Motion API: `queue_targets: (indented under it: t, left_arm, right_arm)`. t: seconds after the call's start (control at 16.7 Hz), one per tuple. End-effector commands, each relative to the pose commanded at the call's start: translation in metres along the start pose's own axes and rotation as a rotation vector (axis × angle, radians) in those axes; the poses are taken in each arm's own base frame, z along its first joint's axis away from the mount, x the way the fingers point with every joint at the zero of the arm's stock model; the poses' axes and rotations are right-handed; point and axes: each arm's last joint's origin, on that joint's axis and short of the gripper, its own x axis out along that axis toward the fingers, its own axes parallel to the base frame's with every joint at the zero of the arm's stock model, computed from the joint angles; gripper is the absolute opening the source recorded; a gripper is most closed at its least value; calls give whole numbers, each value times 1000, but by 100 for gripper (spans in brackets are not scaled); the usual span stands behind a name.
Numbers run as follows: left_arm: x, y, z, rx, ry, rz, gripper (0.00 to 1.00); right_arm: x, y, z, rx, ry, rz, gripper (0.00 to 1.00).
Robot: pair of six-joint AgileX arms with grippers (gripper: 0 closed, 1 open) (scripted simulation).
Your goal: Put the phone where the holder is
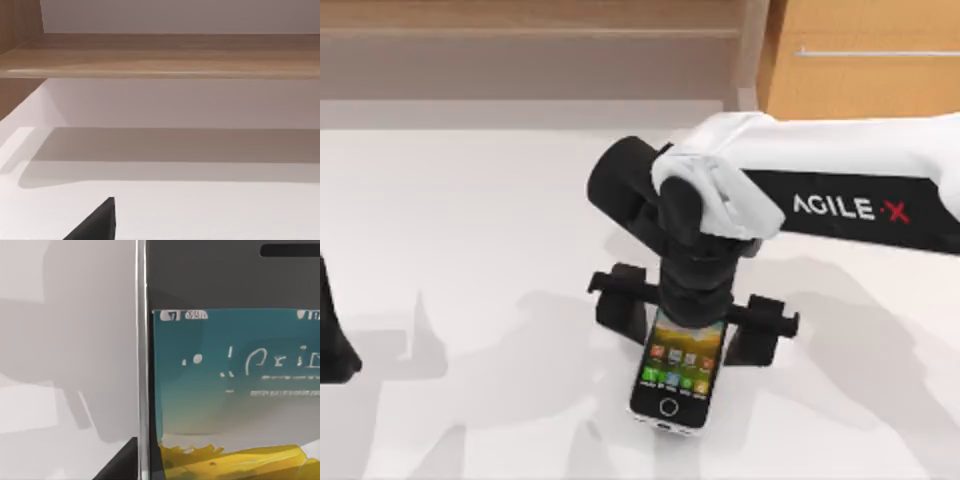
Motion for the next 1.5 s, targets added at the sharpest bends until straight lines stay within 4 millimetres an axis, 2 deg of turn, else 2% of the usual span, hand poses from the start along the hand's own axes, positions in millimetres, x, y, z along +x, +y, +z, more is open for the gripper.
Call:
queue_targets:
  t: [0.12,0.24,0.48,0.66,1.08,1.32,1.5]
  left_arm:
    - [0,0,0,0,0,0,100]
    - [0,0,0,0,0,0,100]
    - [0,0,0,0,0,0,100]
    - [0,0,0,0,0,0,100]
    - [0,0,0,0,0,0,100]
    - [0,0,0,0,0,0,100]
    - [0,0,0,0,0,0,100]
  right_arm:
    - [-10,-8,11,2,16,44,0]
    - [-20,-31,30,1,42,105,0]
    - [-52,-105,70,-28,-8,298,0]
    - [-74,-156,85,-70,-112,427,0]
    - [-109,-256,99,-203,-474,594,0]
    - [-121,-309,99,-265,-704,567,0]
    - [-123,-346,95,-294,-839,501,0]
